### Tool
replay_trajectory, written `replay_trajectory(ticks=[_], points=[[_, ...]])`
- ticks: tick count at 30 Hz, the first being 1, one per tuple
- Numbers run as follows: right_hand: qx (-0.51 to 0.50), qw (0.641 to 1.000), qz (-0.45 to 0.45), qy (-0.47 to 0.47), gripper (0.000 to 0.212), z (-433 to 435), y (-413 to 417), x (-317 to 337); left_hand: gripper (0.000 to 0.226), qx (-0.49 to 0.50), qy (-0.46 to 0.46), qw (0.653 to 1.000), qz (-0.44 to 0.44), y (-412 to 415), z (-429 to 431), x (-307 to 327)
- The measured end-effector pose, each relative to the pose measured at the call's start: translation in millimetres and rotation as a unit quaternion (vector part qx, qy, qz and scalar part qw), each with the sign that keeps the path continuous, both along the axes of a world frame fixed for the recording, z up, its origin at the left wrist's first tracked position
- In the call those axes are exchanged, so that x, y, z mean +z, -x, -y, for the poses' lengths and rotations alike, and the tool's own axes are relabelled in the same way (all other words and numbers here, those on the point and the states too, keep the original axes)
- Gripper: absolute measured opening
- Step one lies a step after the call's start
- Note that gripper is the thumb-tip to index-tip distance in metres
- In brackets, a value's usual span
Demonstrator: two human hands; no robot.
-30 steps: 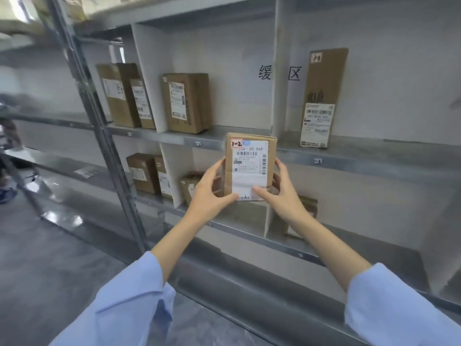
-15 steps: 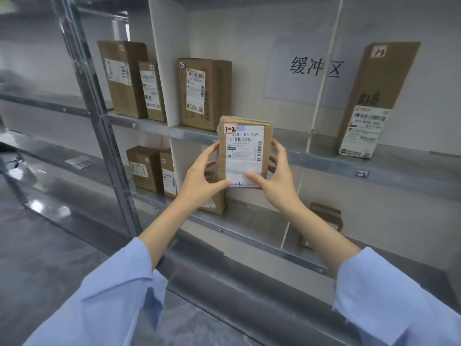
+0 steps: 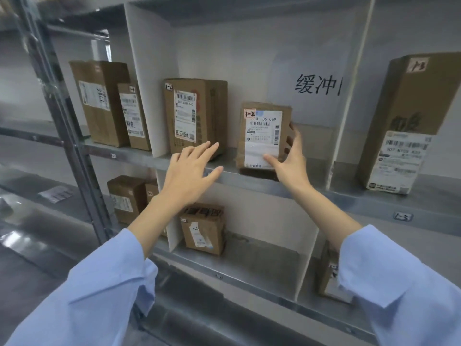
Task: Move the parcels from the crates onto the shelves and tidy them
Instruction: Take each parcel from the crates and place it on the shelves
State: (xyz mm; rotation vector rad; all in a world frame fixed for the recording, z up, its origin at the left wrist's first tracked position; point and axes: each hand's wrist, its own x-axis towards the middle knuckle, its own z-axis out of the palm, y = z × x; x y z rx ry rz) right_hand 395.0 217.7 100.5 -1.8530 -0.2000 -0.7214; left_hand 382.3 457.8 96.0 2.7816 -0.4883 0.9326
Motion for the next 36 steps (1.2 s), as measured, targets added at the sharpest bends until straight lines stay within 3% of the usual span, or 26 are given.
replay_trajectory(ticks=[13,22,29,36], points=[[-0.048,0.998,-0.038,0.034,0.092,10,-42,-5,0.07,-0.024,-0.036,0.999,-0.029,-43,-6,-7],[-0.143,0.978,-0.052,0.144,0.068,-9,24,-12,0.07,-0.087,-0.042,0.995,-0.035,-9,-21,-4],[-0.217,0.902,-0.164,0.335,0.063,-13,129,-23,0.063,-0.164,-0.06,0.984,-0.037,49,4,-9],[-0.323,0.829,-0.251,0.382,0.065,33,243,-32,0.072,-0.263,-0.092,0.959,-0.056,109,78,-17]])
